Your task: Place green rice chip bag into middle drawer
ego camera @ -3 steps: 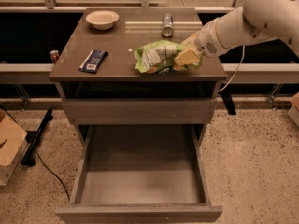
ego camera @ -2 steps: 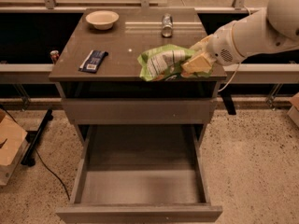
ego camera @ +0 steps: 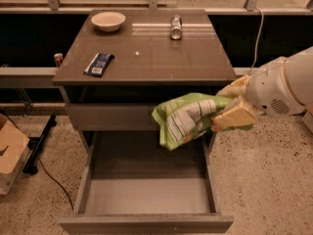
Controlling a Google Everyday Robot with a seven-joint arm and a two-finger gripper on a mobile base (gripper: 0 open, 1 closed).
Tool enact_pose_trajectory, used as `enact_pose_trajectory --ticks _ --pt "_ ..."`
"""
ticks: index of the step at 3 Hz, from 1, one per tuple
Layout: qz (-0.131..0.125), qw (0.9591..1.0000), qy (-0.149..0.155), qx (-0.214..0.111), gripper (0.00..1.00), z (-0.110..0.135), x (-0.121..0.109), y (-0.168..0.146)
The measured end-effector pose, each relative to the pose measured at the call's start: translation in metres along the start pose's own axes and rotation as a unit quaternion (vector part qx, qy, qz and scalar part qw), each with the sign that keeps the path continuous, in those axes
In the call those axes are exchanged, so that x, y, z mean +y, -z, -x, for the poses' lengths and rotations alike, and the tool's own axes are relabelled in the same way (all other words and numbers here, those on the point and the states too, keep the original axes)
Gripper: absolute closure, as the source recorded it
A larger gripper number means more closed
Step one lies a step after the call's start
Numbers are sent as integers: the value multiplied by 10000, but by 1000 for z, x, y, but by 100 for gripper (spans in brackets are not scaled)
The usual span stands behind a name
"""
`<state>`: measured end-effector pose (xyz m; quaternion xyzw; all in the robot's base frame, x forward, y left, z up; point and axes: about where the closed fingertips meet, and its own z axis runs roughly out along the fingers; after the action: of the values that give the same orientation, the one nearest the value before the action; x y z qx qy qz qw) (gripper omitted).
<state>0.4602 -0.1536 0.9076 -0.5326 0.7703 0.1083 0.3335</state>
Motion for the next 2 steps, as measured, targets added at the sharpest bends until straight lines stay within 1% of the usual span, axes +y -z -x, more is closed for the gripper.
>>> enact_pose_trajectory --ticks 1,2 --pt "343 9985 -211 380 100 -42 43 -16" --pt "692 9947 -529 545 100 -89 68 -64"
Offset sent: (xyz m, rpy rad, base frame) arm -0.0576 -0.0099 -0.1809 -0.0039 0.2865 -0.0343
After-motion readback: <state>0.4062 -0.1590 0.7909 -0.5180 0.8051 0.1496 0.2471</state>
